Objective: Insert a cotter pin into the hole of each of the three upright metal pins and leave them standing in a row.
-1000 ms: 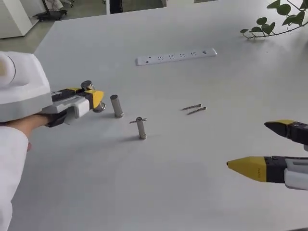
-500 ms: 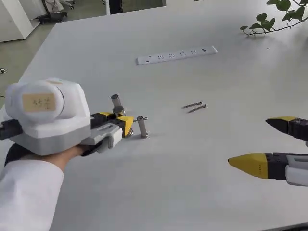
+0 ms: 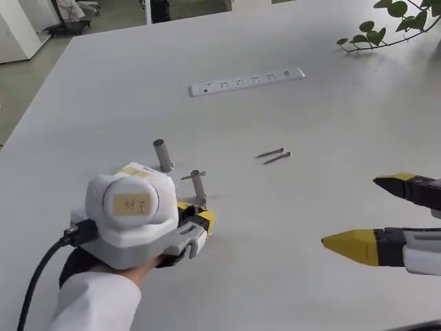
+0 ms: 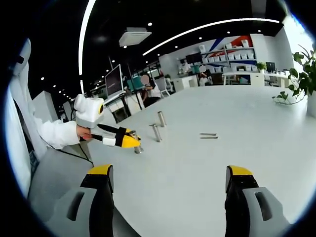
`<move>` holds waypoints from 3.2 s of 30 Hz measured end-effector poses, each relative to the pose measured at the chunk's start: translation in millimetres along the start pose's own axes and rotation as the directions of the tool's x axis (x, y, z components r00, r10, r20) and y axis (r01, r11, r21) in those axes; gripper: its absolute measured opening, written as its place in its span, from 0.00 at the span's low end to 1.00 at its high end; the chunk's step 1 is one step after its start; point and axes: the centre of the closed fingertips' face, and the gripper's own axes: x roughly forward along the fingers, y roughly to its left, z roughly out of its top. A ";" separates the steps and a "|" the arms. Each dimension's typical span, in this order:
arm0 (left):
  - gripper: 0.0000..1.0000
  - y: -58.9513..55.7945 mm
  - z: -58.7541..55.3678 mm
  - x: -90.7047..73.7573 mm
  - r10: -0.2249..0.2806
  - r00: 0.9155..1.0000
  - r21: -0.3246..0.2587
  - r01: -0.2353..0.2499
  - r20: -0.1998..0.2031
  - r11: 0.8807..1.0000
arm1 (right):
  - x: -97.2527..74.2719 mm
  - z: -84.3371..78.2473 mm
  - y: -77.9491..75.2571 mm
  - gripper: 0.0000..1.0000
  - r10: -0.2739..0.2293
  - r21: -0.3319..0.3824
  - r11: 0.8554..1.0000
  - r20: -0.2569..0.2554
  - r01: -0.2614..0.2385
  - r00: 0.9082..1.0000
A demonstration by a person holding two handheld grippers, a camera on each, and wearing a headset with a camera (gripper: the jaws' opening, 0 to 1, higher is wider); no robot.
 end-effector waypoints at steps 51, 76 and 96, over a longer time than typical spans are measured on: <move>0.12 1.7 1.9 32.7 0.043 0.999 -0.153 -0.038 0.027 0.988 | 3.2 -14.0 -3.5 0.92 0.007 0.026 1.000 -0.049 -0.006 0.999; 0.88 -9.9 29.9 -45.6 -0.256 0.946 -0.122 0.283 0.200 0.951 | 0.7 -17.1 -1.0 0.92 0.008 0.020 1.000 -0.071 -0.007 0.997; 0.99 0.7 -17.6 -78.0 -0.273 0.958 -0.104 0.281 0.083 0.954 | 3.6 -7.5 -2.4 0.92 0.000 -0.014 1.000 -0.124 -0.002 0.992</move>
